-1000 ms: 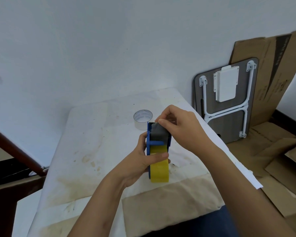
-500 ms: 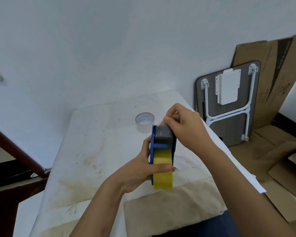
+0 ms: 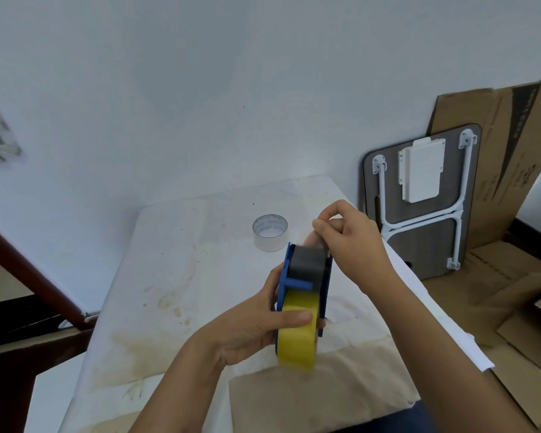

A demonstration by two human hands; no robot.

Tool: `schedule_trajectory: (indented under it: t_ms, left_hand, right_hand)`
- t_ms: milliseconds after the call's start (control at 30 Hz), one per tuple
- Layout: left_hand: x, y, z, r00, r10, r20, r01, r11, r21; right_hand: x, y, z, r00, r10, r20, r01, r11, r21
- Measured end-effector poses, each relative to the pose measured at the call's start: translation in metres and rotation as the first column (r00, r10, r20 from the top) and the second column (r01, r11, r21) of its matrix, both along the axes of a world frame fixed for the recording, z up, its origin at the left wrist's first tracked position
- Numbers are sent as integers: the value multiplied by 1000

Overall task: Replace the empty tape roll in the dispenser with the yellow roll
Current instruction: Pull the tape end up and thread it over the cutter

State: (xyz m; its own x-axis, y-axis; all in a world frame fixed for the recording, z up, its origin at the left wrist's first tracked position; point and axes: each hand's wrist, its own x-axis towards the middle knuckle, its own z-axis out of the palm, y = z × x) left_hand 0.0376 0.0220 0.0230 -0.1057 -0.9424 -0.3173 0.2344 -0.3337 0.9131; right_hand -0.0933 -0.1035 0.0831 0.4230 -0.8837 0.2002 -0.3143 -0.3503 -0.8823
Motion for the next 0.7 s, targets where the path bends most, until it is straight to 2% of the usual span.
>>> schedule_trajectory:
  t_ms: [133,533,700]
  left_hand:
    - [-2,-6,-3,992,116,-48,-116,993,5]
    - [-9,-4,2,995,84,-52,-85,996,-16]
    - [-9,-6,6,992,95,-82,-96,995,-6]
  right_hand:
    - [3,0,-2,1000,19,-3,-18,1000,25]
    - [-1,-8,-6,1000,7,11,-8,995,96]
    - [-1,-10,-8,1000,-18,-18,19,999,40]
